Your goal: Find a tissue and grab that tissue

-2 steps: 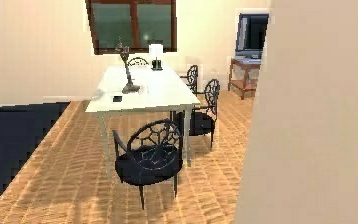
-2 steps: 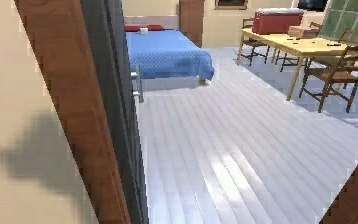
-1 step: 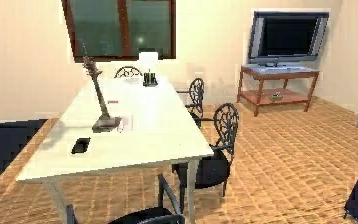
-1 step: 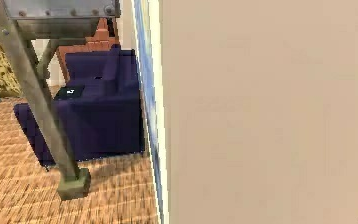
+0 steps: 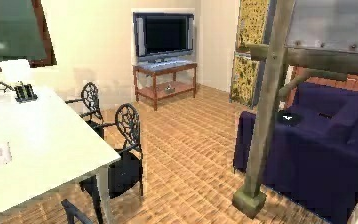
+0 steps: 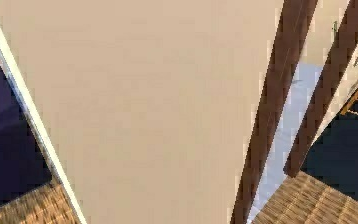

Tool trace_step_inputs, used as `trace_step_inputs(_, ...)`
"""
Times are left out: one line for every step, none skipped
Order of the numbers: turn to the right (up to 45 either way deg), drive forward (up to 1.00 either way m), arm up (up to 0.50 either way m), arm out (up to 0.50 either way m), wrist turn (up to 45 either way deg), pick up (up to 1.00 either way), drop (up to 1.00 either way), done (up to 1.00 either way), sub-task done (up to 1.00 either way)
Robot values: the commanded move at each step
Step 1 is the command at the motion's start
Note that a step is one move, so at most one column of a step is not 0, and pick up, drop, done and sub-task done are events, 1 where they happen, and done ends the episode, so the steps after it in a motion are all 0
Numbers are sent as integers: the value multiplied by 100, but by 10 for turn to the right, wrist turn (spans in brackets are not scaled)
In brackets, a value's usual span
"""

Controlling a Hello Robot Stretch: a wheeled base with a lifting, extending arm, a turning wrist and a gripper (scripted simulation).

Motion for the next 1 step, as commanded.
trace_step_inputs(0, 100, 0, 0, 0, 0, 0, 0, 0)
